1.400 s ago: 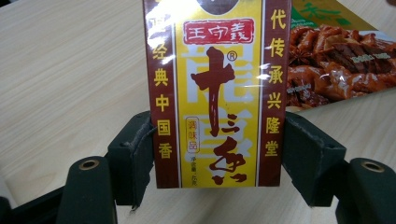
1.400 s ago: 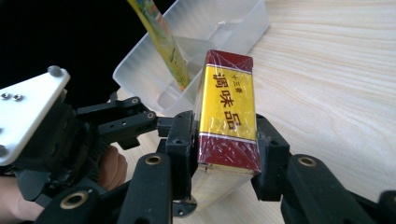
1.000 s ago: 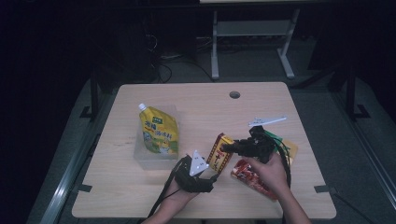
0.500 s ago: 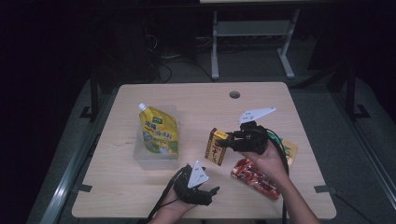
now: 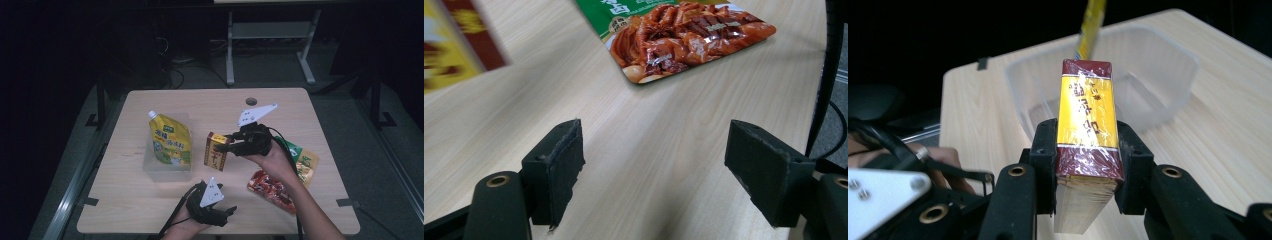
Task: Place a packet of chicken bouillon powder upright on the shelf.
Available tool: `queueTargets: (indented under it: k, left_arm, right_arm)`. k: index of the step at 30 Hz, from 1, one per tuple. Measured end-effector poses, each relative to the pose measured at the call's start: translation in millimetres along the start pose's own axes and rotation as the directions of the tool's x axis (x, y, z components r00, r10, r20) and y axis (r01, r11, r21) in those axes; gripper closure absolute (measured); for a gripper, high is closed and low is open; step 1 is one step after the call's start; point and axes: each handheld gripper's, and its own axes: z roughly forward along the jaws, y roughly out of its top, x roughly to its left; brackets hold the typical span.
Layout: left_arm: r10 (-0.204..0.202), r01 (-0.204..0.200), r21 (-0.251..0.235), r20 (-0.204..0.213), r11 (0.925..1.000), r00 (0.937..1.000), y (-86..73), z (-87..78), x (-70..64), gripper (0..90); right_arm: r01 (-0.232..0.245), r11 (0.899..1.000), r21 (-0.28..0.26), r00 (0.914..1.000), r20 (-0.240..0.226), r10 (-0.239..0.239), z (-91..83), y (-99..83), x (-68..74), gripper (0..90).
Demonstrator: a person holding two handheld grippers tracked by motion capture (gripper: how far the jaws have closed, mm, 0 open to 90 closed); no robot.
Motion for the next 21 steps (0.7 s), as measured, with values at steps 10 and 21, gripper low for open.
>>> queueTargets:
  k: [10, 21]
  left_arm:
    - [0.006, -0.006, 0.008, 0.013, 1.0000, 0.9999, -0.6, 0.7, -3.0, 22.9]
    - [-0.001, 0.001, -0.002, 0.024, 1.0000, 0.9997, -1.5, 2.5, -3.2, 22.8]
  right_arm:
    - [0.085, 0.996, 0.005, 0.9938, -0.072, -0.085, 22.3, 27.6, 10.4, 67.0]
    - [0.139, 0.990, 0.013, 0.9833, -0.120, -0.137, 55.0, 55.2, 16.0, 67.0]
